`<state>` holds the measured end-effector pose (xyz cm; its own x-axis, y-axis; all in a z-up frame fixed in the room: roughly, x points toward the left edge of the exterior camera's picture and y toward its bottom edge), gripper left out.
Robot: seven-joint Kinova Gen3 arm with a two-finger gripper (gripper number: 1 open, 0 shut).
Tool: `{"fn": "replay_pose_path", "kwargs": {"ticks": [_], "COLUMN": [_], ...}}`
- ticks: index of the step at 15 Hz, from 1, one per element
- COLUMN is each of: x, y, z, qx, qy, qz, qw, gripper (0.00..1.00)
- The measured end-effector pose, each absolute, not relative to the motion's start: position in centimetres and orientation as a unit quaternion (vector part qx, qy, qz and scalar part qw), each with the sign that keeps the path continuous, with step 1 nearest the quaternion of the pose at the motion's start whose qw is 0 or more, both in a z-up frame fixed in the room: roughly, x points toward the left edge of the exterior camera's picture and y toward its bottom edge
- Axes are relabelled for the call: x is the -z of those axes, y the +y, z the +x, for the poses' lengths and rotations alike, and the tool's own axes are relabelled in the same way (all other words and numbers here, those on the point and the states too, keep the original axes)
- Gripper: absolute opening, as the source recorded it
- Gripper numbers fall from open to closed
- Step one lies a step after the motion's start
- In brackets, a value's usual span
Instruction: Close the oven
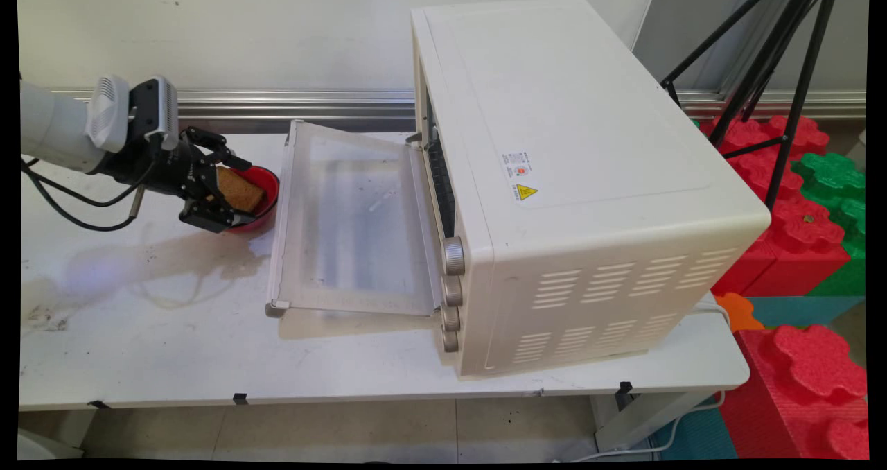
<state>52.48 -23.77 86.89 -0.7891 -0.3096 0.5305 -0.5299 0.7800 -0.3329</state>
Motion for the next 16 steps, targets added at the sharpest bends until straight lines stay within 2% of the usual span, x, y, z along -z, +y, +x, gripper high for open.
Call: {"fn": "replay_pose_path", "kwargs": {"ticks": [8,16], "x": [-84.3,-81.3], "y": [-25.2,-26.3], "z": [53.0,52.9], "qx": [-0.221,-0.181], "qy": [-0.930,-0.935], "qz": [0.208,0.205], "qw": [0.208,0.226], "gripper": [1.00,1.00]}}
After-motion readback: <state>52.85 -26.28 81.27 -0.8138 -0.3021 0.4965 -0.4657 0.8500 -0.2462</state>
